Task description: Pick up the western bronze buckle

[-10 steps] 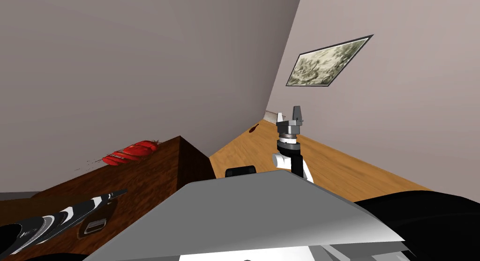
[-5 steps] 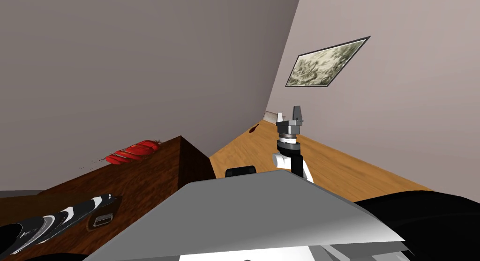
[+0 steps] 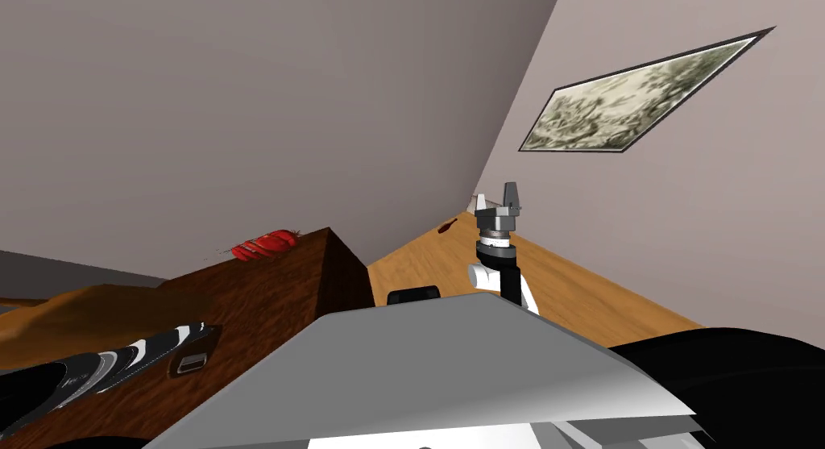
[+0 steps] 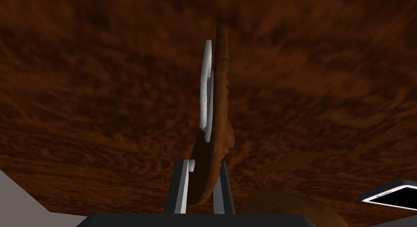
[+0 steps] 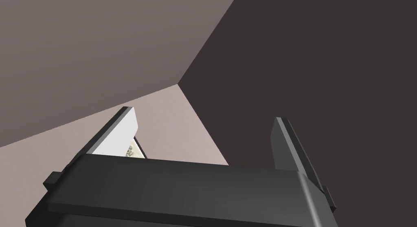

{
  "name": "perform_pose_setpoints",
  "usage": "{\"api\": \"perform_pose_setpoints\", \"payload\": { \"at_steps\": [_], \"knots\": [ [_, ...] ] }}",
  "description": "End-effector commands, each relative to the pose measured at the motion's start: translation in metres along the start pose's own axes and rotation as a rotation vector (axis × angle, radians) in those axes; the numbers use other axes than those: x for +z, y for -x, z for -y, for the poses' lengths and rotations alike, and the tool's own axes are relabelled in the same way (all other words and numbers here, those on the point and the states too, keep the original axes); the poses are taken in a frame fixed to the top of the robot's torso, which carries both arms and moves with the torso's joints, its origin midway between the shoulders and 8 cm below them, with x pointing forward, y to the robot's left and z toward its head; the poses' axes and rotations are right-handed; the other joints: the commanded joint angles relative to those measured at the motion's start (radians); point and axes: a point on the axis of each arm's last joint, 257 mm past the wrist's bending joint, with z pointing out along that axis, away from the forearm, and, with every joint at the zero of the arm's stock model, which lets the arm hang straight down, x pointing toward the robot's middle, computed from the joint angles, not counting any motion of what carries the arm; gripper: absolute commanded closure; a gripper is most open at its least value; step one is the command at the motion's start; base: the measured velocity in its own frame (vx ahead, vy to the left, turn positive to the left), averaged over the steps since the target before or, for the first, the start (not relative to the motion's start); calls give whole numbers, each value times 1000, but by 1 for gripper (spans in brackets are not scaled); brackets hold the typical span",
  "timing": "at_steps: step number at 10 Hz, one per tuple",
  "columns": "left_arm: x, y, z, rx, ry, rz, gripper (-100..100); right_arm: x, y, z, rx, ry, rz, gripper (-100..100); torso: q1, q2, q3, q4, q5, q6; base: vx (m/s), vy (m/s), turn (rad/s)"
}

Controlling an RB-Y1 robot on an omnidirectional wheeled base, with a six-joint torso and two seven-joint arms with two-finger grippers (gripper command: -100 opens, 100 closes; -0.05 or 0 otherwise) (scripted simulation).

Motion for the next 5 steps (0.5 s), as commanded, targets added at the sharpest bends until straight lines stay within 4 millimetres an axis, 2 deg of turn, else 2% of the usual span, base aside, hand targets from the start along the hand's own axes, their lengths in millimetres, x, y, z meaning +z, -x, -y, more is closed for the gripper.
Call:
{"api": "perform_pose_setpoints", "payload": {
  "at_steps": [1, 5],
  "knots": [
    [2, 8, 18, 54, -26, -2, 100, 0, 0, 0, 0, 0, 0, 0, 0, 0, 0, 0, 0, 0, 180, -1, 353],
    [1, 23, 58, 184, -84, -8, 100, 0, 0, 0, 0, 0, 0, 0, 1, -1, 0, 0, 1, 0, 147, -12, 352]
  ]
}}
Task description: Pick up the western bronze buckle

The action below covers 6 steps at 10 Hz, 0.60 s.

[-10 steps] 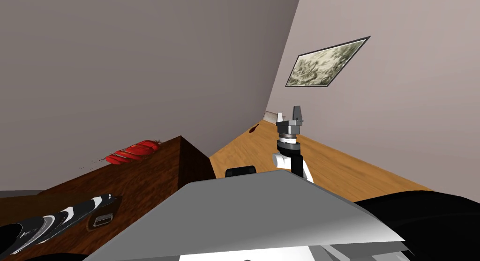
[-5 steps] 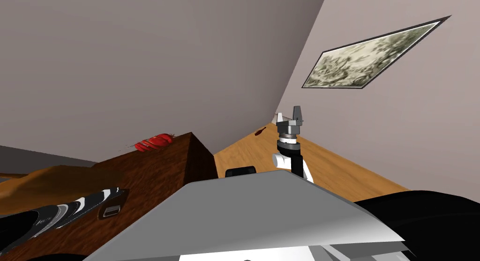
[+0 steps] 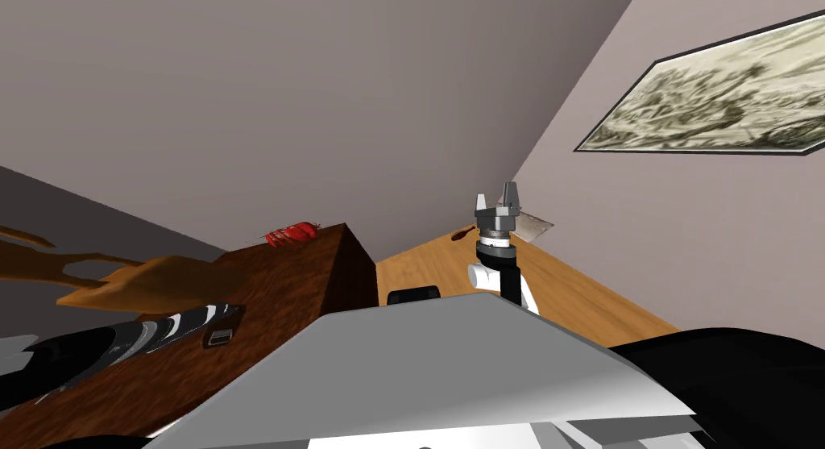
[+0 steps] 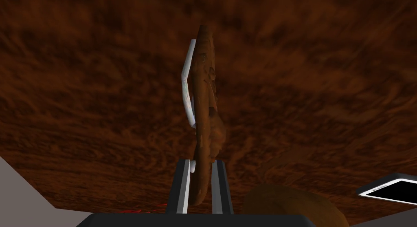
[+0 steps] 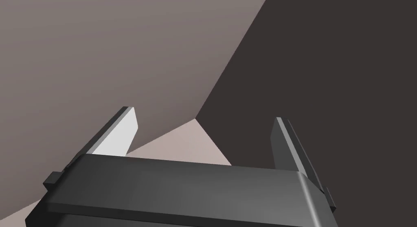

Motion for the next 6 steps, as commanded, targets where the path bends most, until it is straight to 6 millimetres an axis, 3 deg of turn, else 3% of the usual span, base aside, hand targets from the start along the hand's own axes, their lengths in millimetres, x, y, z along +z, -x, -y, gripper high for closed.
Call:
{"api": "perform_pose_setpoints", "payload": {
  "at_steps": [1, 3, 5, 6],
  "knots": [
    [0, 9, 15, 55, -25, -2, 100, 0, 0, 0, 0, 0, 0, 0, 0, 0, 0, 0, 0, 0, 134, -35, 314],
    [0, 13, 18, 18, -35, 13, 100, 0, 0, 0, 0, 0, 0, 0, 1, 1, 1, 0, 0, 1, 64, -16, 50],
    [0, 11, 16, 37, -28, 4, 100, 0, 0, 0, 0, 0, 0, 0, 4, 7, 4, 2, 1, 1, -4, 5, -26],
    [0, 11, 16, 41, -28, 3, 0, 0, 0, 0, 0, 0, 0, 0, 4, 8, 5, 2, 1, 0, 0, 0, 0]
  ]
}}
